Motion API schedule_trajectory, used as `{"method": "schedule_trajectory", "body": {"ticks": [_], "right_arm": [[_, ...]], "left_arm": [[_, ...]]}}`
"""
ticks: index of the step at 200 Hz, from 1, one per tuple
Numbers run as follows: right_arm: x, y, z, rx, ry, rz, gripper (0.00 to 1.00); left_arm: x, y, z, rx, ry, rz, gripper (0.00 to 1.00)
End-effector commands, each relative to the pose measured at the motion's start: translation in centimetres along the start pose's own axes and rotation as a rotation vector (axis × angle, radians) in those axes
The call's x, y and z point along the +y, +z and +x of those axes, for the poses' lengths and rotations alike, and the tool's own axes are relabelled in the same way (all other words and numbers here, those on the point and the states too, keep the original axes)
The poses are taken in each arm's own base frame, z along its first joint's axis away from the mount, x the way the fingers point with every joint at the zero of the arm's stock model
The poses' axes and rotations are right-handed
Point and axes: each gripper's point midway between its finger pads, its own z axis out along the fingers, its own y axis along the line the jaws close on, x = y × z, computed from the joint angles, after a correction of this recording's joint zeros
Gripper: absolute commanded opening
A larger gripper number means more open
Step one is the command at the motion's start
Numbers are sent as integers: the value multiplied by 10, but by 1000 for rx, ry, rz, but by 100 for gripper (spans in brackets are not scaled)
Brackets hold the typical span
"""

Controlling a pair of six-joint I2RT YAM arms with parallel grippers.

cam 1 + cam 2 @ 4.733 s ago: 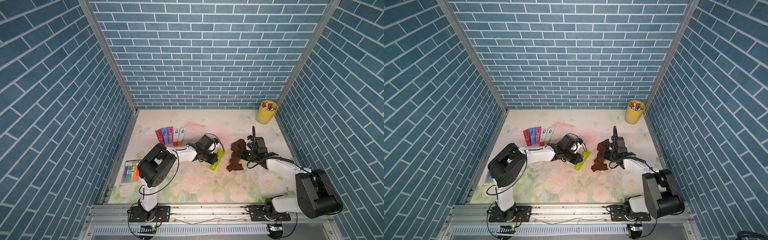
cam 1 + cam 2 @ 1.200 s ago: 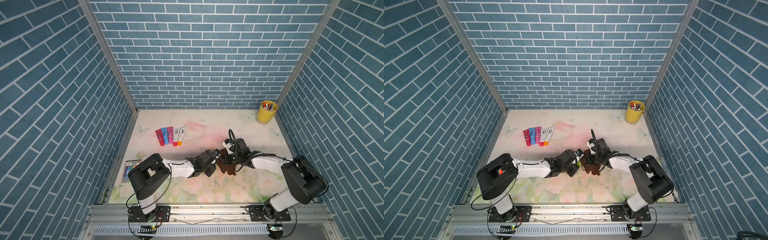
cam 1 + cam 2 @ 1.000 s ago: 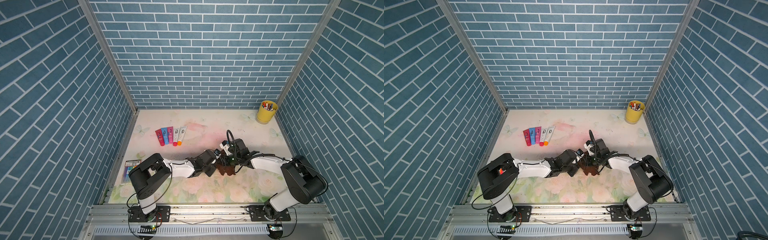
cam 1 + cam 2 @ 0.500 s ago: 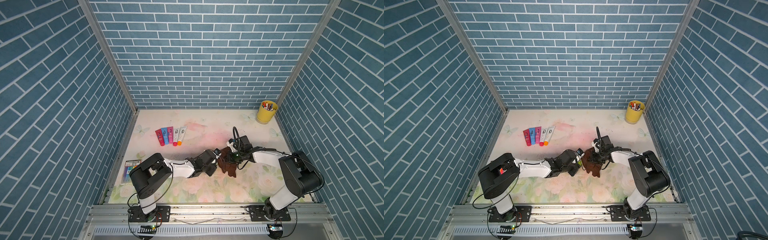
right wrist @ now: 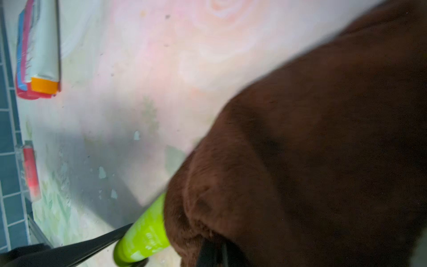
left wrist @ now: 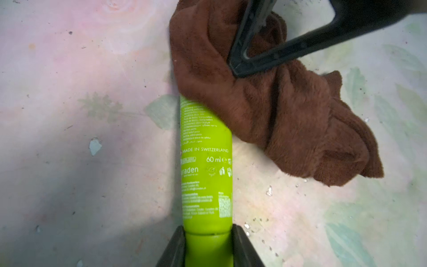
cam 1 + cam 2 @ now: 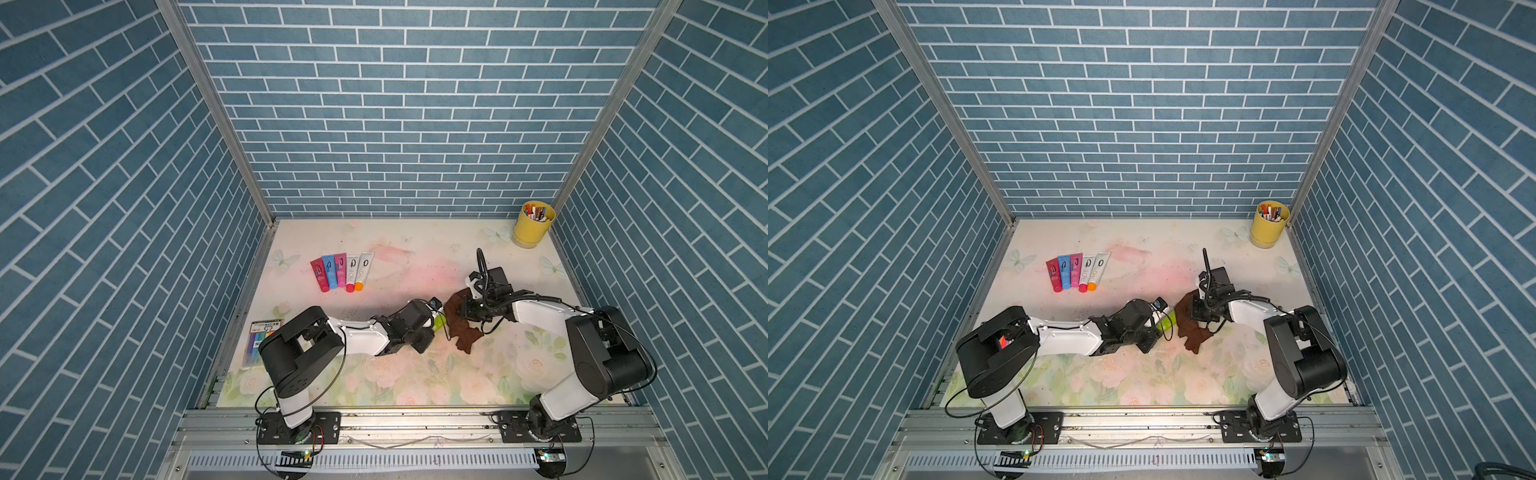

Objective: Wipe the surface of the toothpaste tube
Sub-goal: Wipe the dirt from the toothpaste tube.

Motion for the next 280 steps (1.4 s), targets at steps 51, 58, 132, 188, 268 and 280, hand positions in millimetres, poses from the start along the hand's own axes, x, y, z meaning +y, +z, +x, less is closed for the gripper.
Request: {"method": "schedule_trajectory", "body": {"ticks": [51,58,132,188,268,280], "right_arm": [[70,13,12,53,-120,-201,0],[67,17,13,63,-116,-195,0],[11,34,48,135,-80,-5,0],[-12,37,58,142,-77,94,0],[-96,35,42,92,106,271,0],[-101,29,37,67,116,295,0]], "left_arm": [[-11,2,-1,-6,17,56,0],[-12,2,-1,-7,16,55,0],[-10,-1,-1,-15,13,48,0],[-10,-2,-1,-18,14,47,0],[-6,-14,5,-19,-4,32,0],[-5,-17,6,-16,-4,25,0]]}}
